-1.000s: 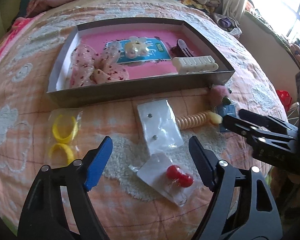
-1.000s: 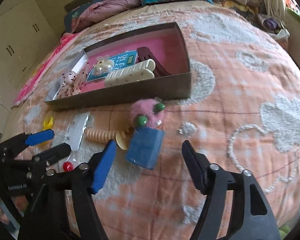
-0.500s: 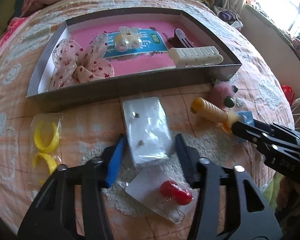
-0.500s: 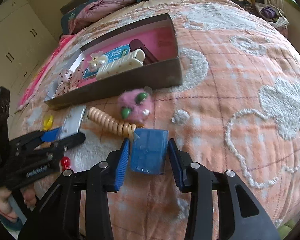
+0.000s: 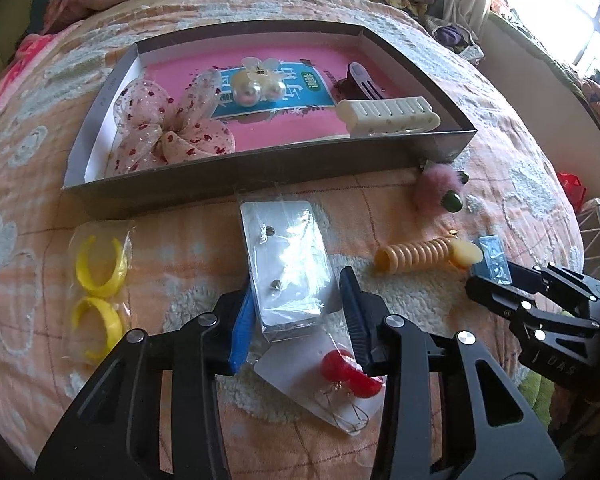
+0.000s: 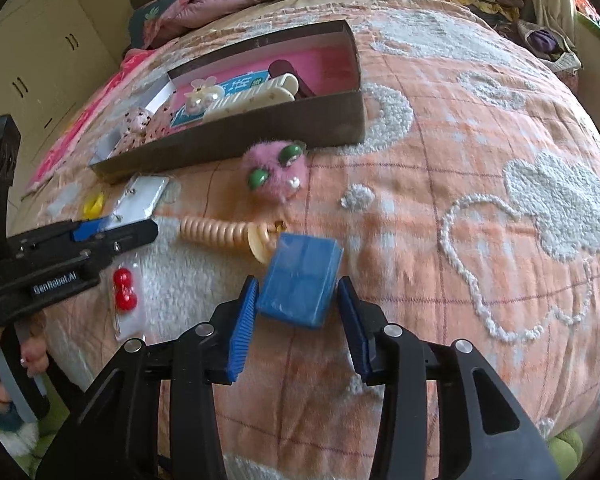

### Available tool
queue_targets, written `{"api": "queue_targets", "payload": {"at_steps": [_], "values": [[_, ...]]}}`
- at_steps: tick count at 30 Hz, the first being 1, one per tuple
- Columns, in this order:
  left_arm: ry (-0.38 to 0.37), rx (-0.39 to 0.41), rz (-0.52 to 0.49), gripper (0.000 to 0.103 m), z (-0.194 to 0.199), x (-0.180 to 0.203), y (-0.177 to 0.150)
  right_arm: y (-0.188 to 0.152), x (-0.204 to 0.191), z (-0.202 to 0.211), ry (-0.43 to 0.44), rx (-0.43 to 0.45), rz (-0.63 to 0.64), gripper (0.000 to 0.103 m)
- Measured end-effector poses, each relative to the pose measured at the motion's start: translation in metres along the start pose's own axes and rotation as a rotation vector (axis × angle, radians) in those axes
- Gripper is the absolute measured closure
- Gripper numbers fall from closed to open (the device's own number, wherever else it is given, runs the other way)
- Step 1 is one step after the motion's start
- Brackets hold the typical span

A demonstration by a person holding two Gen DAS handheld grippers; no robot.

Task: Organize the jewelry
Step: 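Grasp the blue clip with the right tool while the left tool grasps the bagged white stud card, then carry the blue clip and stud card into the grey box and open both tools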

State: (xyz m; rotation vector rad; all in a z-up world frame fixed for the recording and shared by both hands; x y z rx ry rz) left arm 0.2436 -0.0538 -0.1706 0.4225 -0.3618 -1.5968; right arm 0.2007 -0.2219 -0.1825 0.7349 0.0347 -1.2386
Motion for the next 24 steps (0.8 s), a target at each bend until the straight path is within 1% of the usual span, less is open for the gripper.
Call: {"api": "queue_targets", "payload": {"at_steps": [3,6,14,19,24], "values": [[0.000,0.006,0.003,0.072,0.003,-0.001,-0.001,-0.004,0.000,0.005,-0.009,0.004,0.021,0.069],[-0.005,0.015,0.010,0.072,0.008,-0.004,0.000,-0.006,0.003,0.015,-0.003,0.025,0.010,0.069],[-0.018,0.073,0.032,0.072,0.037,-0.013,0.004,0.002,0.002,0.065,0.014,0.138,0.004,0.069],[-0.019,0.122,0.061,0.072,0.062,-0.025,0.008,0.012,-0.013,0.090,0.031,0.192,0.039,0.069],[-0.008,0.168,0.087,0.072,0.084,-0.040,0.015,0.028,-0.040,0.101,0.066,0.216,0.099,0.069]]}}
Point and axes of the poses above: each gripper's, at about its wrist camera, not at the fingertips, and z roughly against the way its jaws point, x to its right, y to its top, the point moved 8 cm from there along -z, roughly the way its jaws point, and after that the axes turned 12 degrees about y, right-handed, at the moved point
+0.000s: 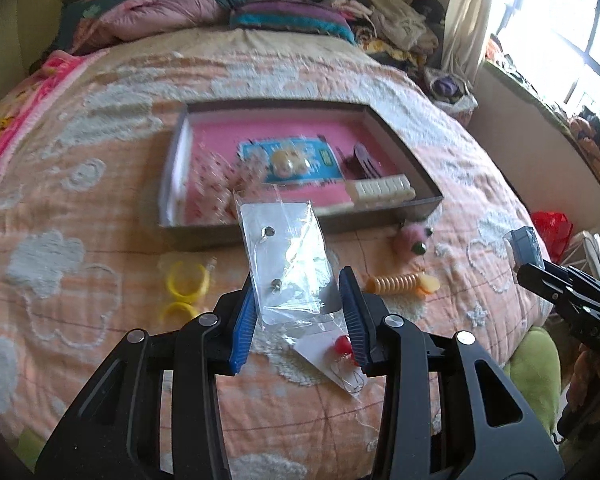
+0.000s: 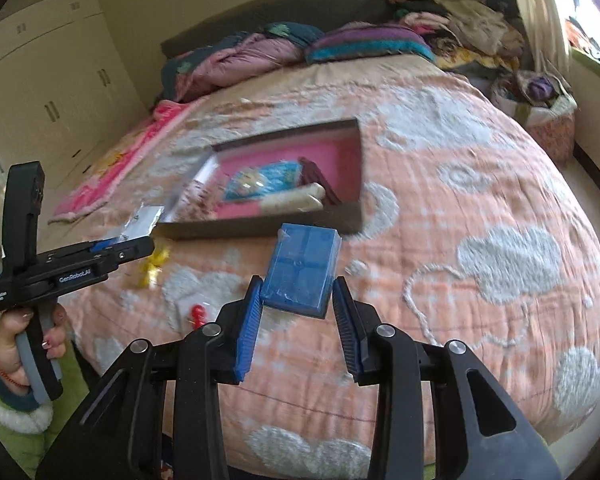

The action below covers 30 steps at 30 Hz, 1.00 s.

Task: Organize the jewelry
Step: 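Carry the blue clip and stud card into the grey box and open both tools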

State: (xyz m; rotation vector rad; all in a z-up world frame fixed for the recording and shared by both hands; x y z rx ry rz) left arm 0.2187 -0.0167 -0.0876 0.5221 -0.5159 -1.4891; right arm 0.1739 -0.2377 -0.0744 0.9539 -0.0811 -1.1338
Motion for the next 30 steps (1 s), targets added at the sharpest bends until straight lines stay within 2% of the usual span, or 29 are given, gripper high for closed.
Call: {"api": "queue_targets", "payload": {"at_steps": [4,16,23,30], "values": [[0.014,0.039,0.018,0.072,0.015,-0.013,0.011,0.015,-0.023,-0.004,0.034,0.010,0.040,0.069],[0.040,0.088,0.057,0.072,0.029,-0.039,0.032,0.061,-0.080,-0.026,0.124,0.035,0.131,0.069],[0.059,0.125,0.065,0.072,0.033,-0.051,0.057,0.088,-0.090,-0.034,0.133,0.061,0.155,0.069],[0.060,0.160,0.059,0.072,0.035,-0.049,0.083,0.116,-0.078,-0.035,0.102,0.097,0.150,0.069]]}}
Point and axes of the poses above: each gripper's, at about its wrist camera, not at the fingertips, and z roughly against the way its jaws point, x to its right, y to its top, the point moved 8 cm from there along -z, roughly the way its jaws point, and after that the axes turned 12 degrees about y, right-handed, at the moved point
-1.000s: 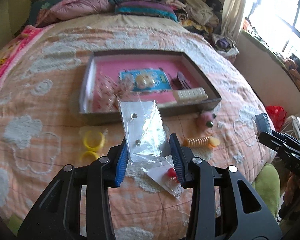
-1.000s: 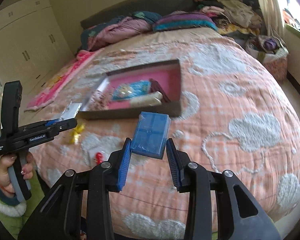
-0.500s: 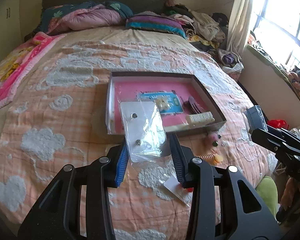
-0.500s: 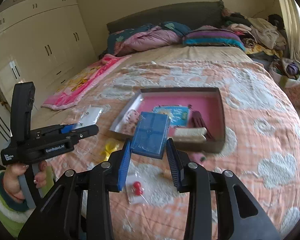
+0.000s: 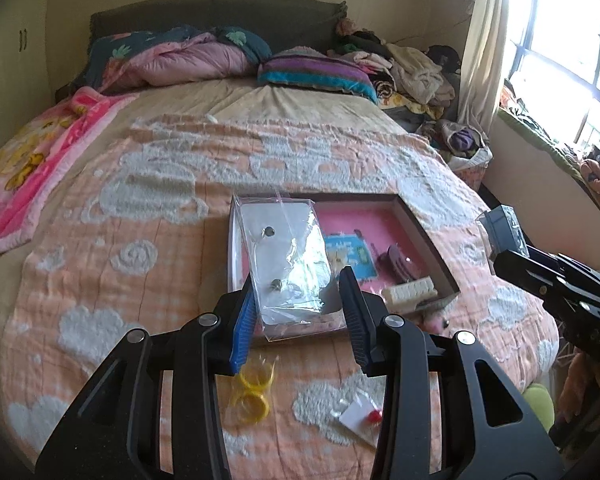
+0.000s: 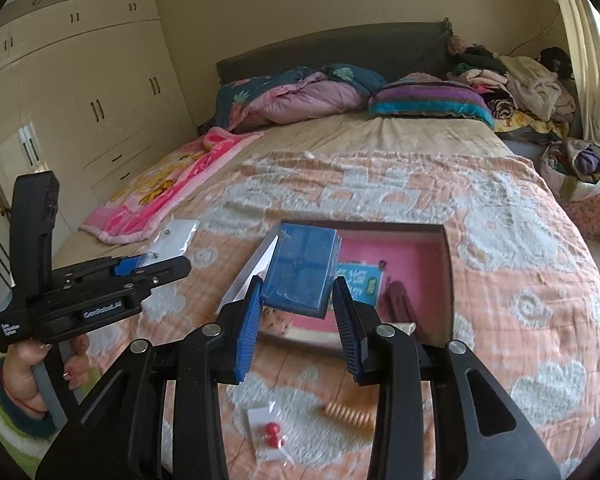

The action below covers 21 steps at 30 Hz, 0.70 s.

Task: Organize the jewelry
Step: 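Carry the blue clip and stud card into the grey box and open both tools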

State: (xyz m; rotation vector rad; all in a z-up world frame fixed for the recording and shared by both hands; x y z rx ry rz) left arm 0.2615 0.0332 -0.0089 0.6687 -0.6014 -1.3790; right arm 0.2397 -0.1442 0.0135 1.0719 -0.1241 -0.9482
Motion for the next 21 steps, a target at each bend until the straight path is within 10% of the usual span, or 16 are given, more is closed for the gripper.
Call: {"api": "queue_targets", "payload": {"at_steps": [21], "values": [[-0.039,-0.093,-0.075,0.072,-0.069,0.055,0.003,0.007,0.098,-0.014,-0.137,-0.033,-0.102,0.069]]}}
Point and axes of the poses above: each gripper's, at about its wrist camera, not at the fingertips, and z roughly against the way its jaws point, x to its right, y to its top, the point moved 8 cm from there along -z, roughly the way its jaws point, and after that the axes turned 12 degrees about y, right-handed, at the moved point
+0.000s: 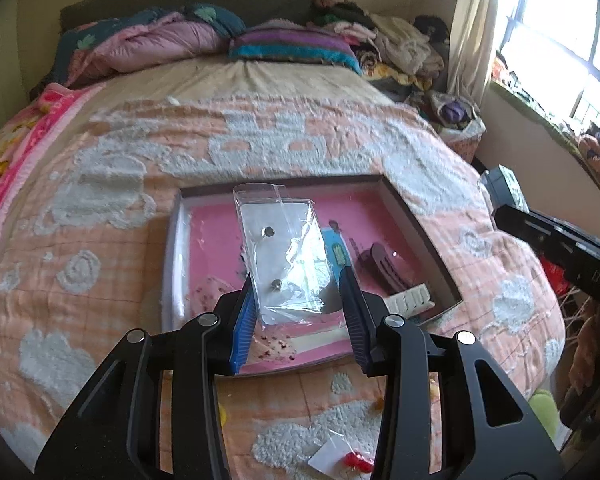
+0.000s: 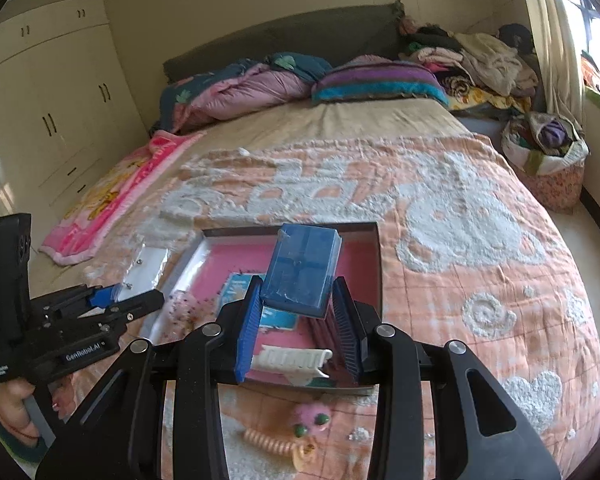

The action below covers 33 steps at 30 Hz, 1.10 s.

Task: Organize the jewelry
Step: 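Carry the blue clip and stud card into the grey box and open both tools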

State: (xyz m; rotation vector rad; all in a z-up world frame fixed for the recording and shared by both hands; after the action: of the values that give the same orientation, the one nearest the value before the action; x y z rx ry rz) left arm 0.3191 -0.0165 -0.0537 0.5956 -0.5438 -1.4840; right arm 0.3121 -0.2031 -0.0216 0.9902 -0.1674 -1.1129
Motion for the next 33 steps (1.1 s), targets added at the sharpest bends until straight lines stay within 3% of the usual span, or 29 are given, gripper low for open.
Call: {"api": "queue_targets", "payload": {"at_steps": [10,22,23,25,33], "values": [[0.013,-0.088,-0.023,0.072,-0.043,0.011,-0.024,-0.024,0.025,-0.035,-0.028,-0.086,-0.032,0.069],[0.020,-0.130,-0.042,0.071,-0.062,0.017,-0.035,-0.045,0.045,-0.064,-0.054,-0.160,-0.061,0.066],[0.020,-0.132,-0.044,0.071,-0.063,0.018,-0.036,-0.046,0.046,-0.064,-0.057,-0.160,-0.063,0.065],[0.019,-0.135,-0.045,0.071,-0.064,0.019,-0.037,-0.047,0.047,-0.062,-0.057,-0.156,-0.072,0.051],[0.002,-0.129,-0.041,0.071,-0.058,0.026,-0.038,-0.043,0.036,-0.011,-0.072,-0.060,-0.068,0.026]]}}
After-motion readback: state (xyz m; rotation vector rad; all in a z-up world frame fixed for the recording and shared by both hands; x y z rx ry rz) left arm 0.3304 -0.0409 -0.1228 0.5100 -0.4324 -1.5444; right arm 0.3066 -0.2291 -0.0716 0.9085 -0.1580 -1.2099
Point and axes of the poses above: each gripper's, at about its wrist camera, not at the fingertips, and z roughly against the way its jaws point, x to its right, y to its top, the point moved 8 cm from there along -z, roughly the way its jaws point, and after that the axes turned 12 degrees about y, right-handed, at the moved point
